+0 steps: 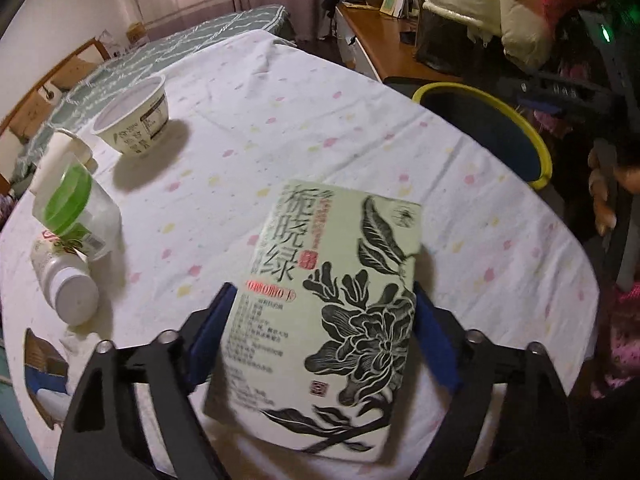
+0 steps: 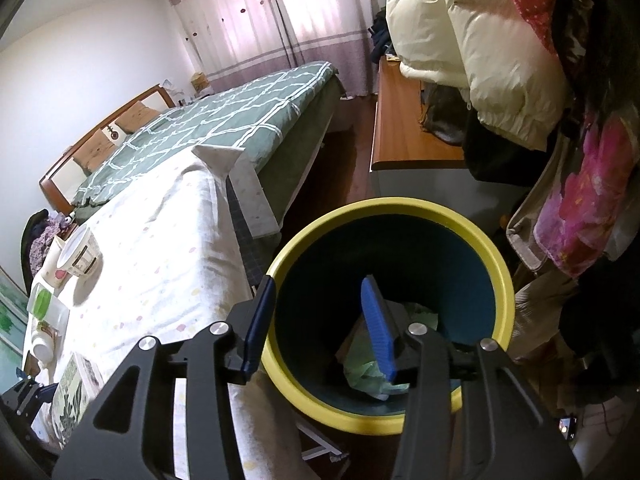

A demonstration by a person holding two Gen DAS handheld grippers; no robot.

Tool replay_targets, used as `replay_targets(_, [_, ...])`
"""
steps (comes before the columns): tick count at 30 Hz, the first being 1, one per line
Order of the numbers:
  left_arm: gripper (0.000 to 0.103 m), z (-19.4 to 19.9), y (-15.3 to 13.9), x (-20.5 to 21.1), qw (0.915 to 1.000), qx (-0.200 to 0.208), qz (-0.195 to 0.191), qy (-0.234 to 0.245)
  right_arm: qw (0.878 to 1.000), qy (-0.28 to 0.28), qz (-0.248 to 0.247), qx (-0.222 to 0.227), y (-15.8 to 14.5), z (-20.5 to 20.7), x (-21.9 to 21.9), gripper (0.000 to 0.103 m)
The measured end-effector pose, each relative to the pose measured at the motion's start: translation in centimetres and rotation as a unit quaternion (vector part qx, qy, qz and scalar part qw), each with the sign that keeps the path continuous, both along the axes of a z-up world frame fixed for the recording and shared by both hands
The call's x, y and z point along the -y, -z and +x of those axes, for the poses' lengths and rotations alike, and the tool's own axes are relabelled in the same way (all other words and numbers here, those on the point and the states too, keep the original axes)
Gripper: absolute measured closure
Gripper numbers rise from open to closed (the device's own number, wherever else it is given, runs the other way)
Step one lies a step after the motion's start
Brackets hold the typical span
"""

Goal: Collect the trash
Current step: 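Grasp the white tea box with the left gripper and lift it, then carry the tea box with the left gripper over the yellow bin and release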

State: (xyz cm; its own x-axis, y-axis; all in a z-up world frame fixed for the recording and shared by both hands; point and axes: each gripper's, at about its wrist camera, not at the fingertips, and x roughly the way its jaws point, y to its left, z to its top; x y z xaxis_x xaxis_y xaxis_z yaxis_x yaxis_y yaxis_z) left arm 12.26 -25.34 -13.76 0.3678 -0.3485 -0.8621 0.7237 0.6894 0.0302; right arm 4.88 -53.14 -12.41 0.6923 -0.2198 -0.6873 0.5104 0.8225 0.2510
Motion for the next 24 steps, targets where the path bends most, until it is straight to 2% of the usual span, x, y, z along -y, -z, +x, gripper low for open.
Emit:
replay_targets(3, [0.031,0.3,-0.4,0.6,0.9999,-0.005,-0.011,-0.008,1.000,0.000,0.000,0.005,-0.1,-0.8,0.3,0.060])
replay_targets(11, [0.032,0.7,-1.8,4.4,0.9995,0.005,-0.032,-0.007,1.000,0.014,-0.006,0.027,-1.0,-3.5,1.9,0.060])
replay_targets(19, [0.032,1.4,-3.5,10.8,0.9985,0.011,-0.049,0.022,0.998,0.046,-0.023,0.027,-1.2,-6.5,4.1,0.060])
replay_targets(24, [0.032,2.7,-3.7,15.7,0.9973,-0.001,-0.057,0.047,0.997,0.073,-0.027,0.014,-0.5,-7.6,6.0,0.060])
